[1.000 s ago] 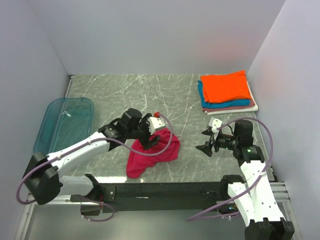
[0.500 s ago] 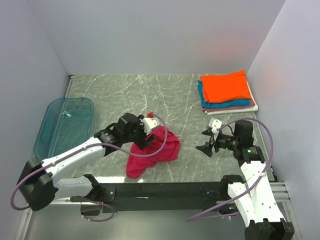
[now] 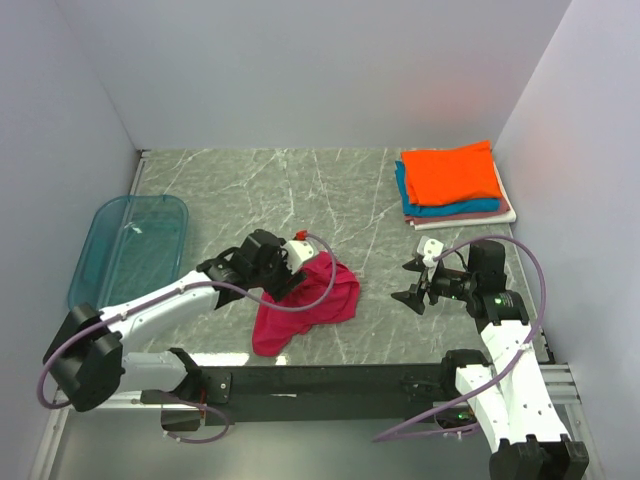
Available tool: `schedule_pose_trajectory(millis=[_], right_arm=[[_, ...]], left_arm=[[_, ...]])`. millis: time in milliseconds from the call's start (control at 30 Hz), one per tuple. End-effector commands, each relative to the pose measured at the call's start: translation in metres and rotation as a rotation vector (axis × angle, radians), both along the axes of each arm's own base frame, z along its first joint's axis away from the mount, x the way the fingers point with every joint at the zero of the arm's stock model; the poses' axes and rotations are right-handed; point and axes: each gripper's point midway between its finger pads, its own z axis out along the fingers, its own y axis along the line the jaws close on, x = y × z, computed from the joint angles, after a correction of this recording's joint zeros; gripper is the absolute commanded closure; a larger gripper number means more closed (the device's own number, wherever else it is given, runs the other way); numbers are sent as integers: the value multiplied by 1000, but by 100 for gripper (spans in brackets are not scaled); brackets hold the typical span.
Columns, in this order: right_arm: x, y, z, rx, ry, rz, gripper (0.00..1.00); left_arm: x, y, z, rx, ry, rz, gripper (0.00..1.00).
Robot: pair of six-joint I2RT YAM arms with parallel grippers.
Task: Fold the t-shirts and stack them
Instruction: Flatten the tshirt out
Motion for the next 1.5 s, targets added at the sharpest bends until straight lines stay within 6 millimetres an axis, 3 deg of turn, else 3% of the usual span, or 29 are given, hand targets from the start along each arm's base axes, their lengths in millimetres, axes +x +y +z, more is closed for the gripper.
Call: schedule_pose_trajectory(millis=[0, 267, 533, 600, 633, 800, 867, 900, 1067, 1300, 1400, 1467], right_arm=[[-2, 4, 2, 11, -9, 28, 20], [-3, 4, 2, 13, -7, 31, 20], [-3, 4, 1, 11, -6, 30, 20], [-3, 4, 2, 12, -5, 31, 20], [-3, 4, 2, 11, -7, 32, 20], [-3, 4, 2, 11, -10, 32, 20], [-3, 4, 2, 11, -7, 32, 20], [-3, 4, 1, 12, -4, 32, 20], [-3, 4, 1, 11, 1, 30, 20], [-2, 7, 2, 29, -4, 43, 20], [-6, 22, -1, 21, 17, 102, 20], [3, 30, -6, -18, 35, 79, 20]], left_arm=[[15, -9, 21, -26, -39, -23, 35], [10, -14, 10, -35, 14, -58, 47], [6, -21, -2, -36, 69, -83, 51], [8, -21, -4, -34, 71, -77, 62], [8, -21, -3, -36, 70, -74, 73], [10, -20, 1, -48, 53, -63, 81], [11, -19, 3, -49, 37, -53, 94], [13, -18, 10, -60, 15, -47, 99], [23, -13, 45, -110, -112, -14, 100], [32, -5, 127, -227, -346, 15, 100], [31, -6, 140, -235, -370, -3, 100], [31, -6, 149, -239, -375, -9, 100]])
